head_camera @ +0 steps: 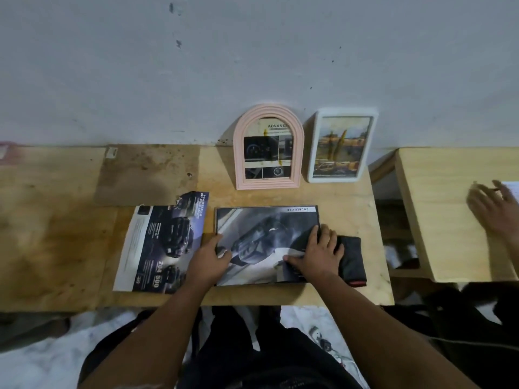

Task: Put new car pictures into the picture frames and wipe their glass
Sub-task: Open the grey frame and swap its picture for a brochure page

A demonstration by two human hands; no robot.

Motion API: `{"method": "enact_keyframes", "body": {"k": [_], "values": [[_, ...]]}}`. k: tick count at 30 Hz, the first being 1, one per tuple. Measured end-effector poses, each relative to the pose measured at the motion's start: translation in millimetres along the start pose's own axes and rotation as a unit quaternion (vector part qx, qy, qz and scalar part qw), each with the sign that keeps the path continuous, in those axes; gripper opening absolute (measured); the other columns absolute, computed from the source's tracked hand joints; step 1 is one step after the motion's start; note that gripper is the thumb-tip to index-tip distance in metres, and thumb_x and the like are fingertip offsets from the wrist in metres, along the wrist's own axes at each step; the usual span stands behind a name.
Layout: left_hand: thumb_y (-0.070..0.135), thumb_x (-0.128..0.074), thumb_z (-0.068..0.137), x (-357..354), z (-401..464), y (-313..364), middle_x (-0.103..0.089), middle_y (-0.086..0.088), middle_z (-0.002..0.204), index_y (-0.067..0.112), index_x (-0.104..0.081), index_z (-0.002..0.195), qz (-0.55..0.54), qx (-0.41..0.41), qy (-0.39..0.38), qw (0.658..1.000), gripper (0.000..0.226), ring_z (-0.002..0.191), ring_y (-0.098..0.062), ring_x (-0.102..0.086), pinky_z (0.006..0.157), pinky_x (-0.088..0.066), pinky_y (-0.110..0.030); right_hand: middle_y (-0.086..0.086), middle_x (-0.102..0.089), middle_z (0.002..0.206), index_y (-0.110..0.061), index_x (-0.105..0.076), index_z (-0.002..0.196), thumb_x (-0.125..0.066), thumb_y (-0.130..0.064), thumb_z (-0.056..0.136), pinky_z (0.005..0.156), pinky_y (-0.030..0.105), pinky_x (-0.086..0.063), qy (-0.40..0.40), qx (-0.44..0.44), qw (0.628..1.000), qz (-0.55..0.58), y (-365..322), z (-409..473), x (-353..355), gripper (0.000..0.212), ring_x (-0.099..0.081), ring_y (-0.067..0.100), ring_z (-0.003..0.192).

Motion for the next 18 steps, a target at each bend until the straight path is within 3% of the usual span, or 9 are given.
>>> {"method": "enact_keyframes", "body": {"k": [4,7,10,12,14,16,18], "values": [[0.034,-0.062,0.096,-3.4,-4.2,3.9,-0.063,-0.008,0.139,0.027,-0.048,0.149,-0.002,0.023,0.011,1.0,0.056,0.119,-0.032,-0.062,0.094,-0.046,-0.036,0.013,0.002,0.171,-0.018,-0.005,0.164,-0.055,-0.089,0.074,0.122,0.064,-0.01,0.029,0.006,0.999,0.02,2.5,-3.1,2.2,0.125,0.003,0.04,0.157],[0.032,-0.062,0.096,-4.3,-8.9,8.0,-0.062,-0.008,0.14,0.025,-0.048,0.149,-0.006,0.038,0.02,0.999,0.056,0.122,-0.032,-0.06,0.097,-0.045,-0.036,0.01,-0.007,0.171,-0.026,-0.015,0.162,-0.061,-0.078,0.081,0.12,0.065,-0.011,0.059,0.018,0.997,0.056,5.0,-9.8,9.3,0.108,-0.003,0.037,0.157],[0.031,-0.062,0.097,-5.4,-11.3,8.2,-0.061,-0.01,0.141,0.024,-0.047,0.15,-0.007,0.043,0.022,0.999,0.056,0.123,-0.033,-0.059,0.1,-0.045,-0.037,0.002,-0.042,0.156,-0.033,-0.032,0.156,-0.067,-0.05,0.09,0.119,0.064,-0.015,0.095,0.021,0.98,0.176,15.7,-17.4,21.7,0.077,-0.031,0.031,0.148],[0.032,-0.062,0.098,-5.6,-12.4,9.9,-0.062,-0.01,0.137,0.024,-0.046,0.15,-0.006,0.043,0.023,0.999,0.055,0.112,-0.032,-0.062,0.094,-0.048,-0.035,-0.001,-0.062,0.138,-0.038,-0.04,0.152,-0.067,-0.03,0.094,0.12,0.056,-0.023,0.099,0.009,0.946,0.307,28.5,-21.8,30.9,0.064,-0.05,0.029,0.134],[0.032,-0.061,0.099,-7.1,-13.1,12.9,-0.064,-0.012,0.132,0.024,-0.046,0.149,-0.005,0.04,0.022,0.999,0.053,0.099,-0.031,-0.065,0.084,-0.052,-0.034,-0.004,-0.066,0.133,-0.038,-0.041,0.152,-0.068,-0.019,0.096,0.117,0.049,-0.039,0.084,0.001,0.89,0.448,40.3,-28.3,41.1,0.066,-0.058,0.021,0.125],[0.032,-0.06,0.1,-6.4,-14.8,17.7,-0.063,-0.013,0.134,0.022,-0.047,0.148,-0.002,0.041,0.028,0.999,0.051,0.105,-0.034,-0.066,0.084,-0.051,-0.035,-0.009,-0.063,0.131,-0.033,-0.042,0.153,-0.069,-0.011,0.096,0.109,0.045,-0.05,0.043,0.005,0.845,0.534,47.3,-30.3,48.4,0.067,-0.061,0.013,0.118],[0.032,-0.061,0.099,-1.6,-15.8,23.3,-0.064,-0.012,0.131,0.022,-0.054,0.14,-0.007,0.039,0.057,0.998,0.043,0.11,-0.035,-0.064,0.088,-0.051,-0.037,-0.005,-0.071,0.124,-0.027,-0.056,0.141,-0.069,-0.01,0.096,0.101,0.053,-0.056,-0.007,0.009,0.826,0.563,53.1,-26.6,49.9,0.049,-0.07,0.019,0.11]]}}
Point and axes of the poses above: each hand's wrist, its own z-axis towards the middle knuckle, its own x-axis out of the back of the hand, y = z × x, the point moved 10 cm from there along z, towards the middle knuckle
